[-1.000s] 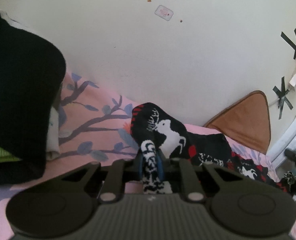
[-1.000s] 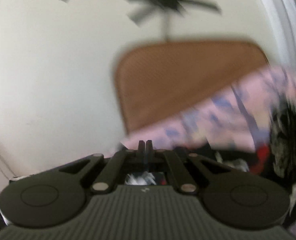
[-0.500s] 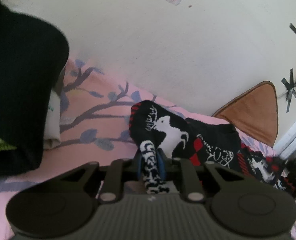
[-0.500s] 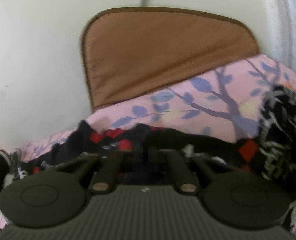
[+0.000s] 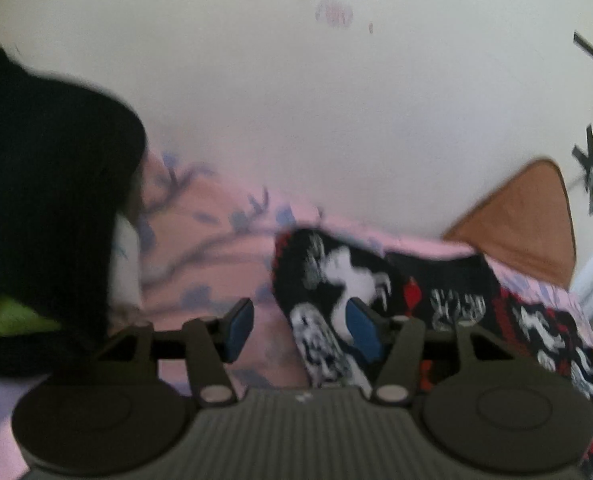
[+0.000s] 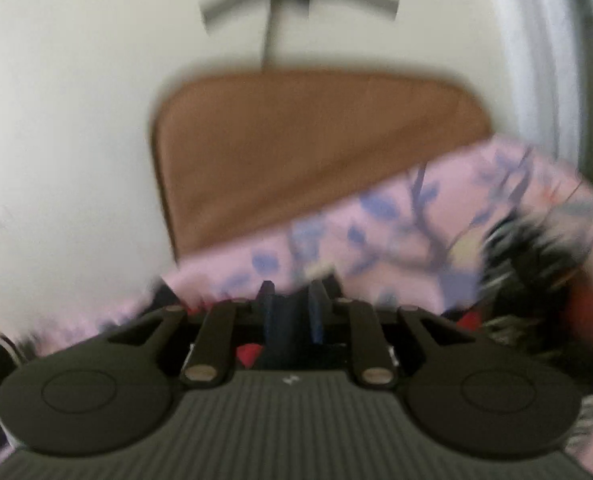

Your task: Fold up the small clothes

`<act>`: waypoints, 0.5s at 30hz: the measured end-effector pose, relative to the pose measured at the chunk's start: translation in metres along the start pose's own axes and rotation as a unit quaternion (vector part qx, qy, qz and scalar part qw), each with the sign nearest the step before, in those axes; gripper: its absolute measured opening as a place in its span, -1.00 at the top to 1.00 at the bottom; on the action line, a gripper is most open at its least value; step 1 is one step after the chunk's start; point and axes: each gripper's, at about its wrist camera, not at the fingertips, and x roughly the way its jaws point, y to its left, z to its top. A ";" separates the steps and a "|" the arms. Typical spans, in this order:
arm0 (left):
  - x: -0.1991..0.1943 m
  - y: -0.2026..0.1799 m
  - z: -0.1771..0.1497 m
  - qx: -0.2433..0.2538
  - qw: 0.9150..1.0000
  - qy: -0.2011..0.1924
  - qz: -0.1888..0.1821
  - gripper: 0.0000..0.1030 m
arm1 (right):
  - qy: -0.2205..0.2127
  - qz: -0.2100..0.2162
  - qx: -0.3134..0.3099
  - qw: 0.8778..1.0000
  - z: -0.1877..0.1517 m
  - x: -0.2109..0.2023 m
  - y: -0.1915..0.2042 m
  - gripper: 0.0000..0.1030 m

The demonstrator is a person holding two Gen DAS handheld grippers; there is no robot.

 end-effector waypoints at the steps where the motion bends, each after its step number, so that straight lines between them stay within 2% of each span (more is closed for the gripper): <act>1: -0.007 0.001 0.002 -0.004 1.000 -0.018 -0.002 -0.01 | -0.025 -0.004 0.001 1.000 0.005 -0.022 -0.004 0.47; 3: -0.016 0.001 0.005 -0.016 0.999 -0.036 -0.018 -0.01 | -0.058 -0.016 0.010 0.998 0.010 -0.060 -0.018 0.36; 5: -0.022 -0.002 0.007 -0.017 0.998 -0.045 -0.039 -0.01 | -0.072 -0.032 0.028 0.996 0.012 -0.088 -0.037 0.28; 8: -0.025 -0.013 0.004 -0.002 0.997 -0.043 -0.069 -0.02 | -0.071 -0.047 0.058 0.995 0.004 -0.117 -0.064 0.24; 10: -0.021 -0.021 0.000 0.016 0.996 -0.032 -0.082 -0.03 | -0.059 -0.040 0.085 0.994 -0.005 -0.127 -0.080 0.23; 13: -0.013 -0.032 -0.007 0.044 0.996 -0.013 -0.080 -0.03 | -0.052 -0.023 0.140 0.989 -0.021 -0.132 -0.094 0.15; 15: -0.006 -0.036 -0.012 0.060 0.996 0.000 -0.068 -0.02 | -0.051 -0.032 0.133 0.989 -0.025 -0.130 -0.086 -0.01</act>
